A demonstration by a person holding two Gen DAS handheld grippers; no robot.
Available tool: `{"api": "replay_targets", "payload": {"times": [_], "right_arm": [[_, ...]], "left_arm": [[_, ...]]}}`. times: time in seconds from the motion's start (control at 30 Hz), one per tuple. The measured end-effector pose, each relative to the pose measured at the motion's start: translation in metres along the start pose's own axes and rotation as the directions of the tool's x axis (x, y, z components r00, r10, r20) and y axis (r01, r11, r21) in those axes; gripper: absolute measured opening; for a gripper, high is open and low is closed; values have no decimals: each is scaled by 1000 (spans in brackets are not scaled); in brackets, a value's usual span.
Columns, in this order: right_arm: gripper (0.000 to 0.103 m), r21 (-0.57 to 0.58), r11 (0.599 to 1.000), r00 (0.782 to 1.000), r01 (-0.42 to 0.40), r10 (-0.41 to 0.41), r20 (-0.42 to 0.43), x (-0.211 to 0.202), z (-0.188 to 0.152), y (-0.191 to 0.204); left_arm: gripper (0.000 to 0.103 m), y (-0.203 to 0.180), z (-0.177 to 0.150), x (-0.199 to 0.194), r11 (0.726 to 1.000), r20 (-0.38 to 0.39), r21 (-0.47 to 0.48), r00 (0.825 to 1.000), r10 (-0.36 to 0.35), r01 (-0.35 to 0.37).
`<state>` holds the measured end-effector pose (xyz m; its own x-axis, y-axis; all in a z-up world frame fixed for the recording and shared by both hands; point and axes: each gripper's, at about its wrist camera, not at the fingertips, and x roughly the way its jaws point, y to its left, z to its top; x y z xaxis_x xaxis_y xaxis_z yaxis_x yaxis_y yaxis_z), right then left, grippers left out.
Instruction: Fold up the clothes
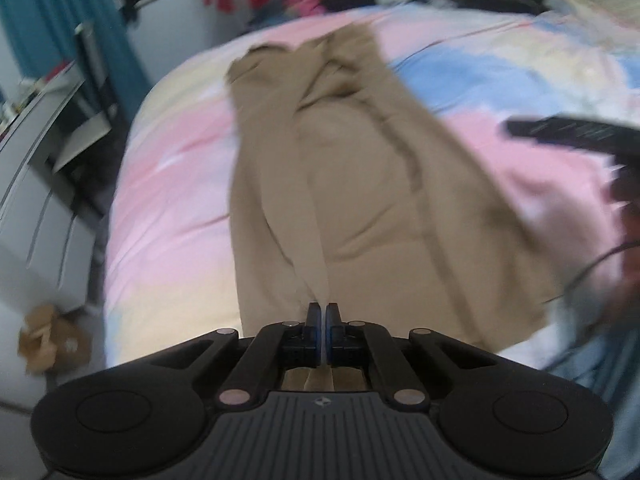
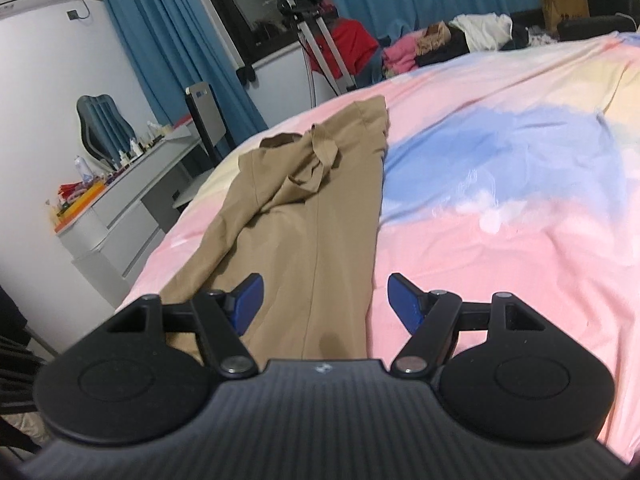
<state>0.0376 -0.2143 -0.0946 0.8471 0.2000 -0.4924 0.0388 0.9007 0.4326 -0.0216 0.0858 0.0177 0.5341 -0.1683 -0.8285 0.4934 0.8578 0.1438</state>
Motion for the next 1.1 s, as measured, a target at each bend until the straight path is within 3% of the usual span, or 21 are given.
{"api": "replay_targets", "payload": {"times": [0.2, 0.4, 0.5, 0.57, 0.67, 0.73, 0.77, 0.83, 0.97, 1.1], "right_arm": [[71, 44, 999, 999, -6, 8, -44, 6, -1, -7], [71, 90, 995, 995, -42, 51, -91, 10, -3, -12], [71, 112, 992, 989, -62, 76, -127, 13, -6, -15], [71, 118, 991, 986, -58, 75, -148, 15, -8, -16], [71, 121, 992, 980, -45, 67, -185, 19, -11, -16], [71, 126, 991, 973, -36, 64, -221, 23, -14, -17], [71, 130, 991, 968, -32, 63, -242, 25, -16, -18], [71, 145, 989, 954, -21, 63, -292, 31, -22, -21], [71, 197, 980, 916, 0, 79, -393, 46, -36, -30], [70, 254, 966, 891, -56, 163, -424, 47, -40, -30]], "left_arm": [[1, -36, 10, -3, 993, 40, -9, 992, -120, 120], [4, -53, -5, 62, 983, -67, -65, 982, -174, 170], [22, -41, -13, 77, 976, -82, -140, 981, -177, 165], [55, -22, -15, 73, 948, -23, -235, 973, -229, 217], [68, 15, -20, 60, 867, 107, -389, 950, -292, 311], [74, 38, -25, 53, 821, 181, -471, 946, -270, 324], [81, 46, -27, 53, 812, 203, -500, 952, -230, 303], [82, 55, -29, 57, 803, 209, -541, 965, -158, 249], [82, 58, -35, 73, 788, 139, -576, 976, -167, 217], [81, 60, -41, 89, 772, 69, -609, 982, -178, 183]]}}
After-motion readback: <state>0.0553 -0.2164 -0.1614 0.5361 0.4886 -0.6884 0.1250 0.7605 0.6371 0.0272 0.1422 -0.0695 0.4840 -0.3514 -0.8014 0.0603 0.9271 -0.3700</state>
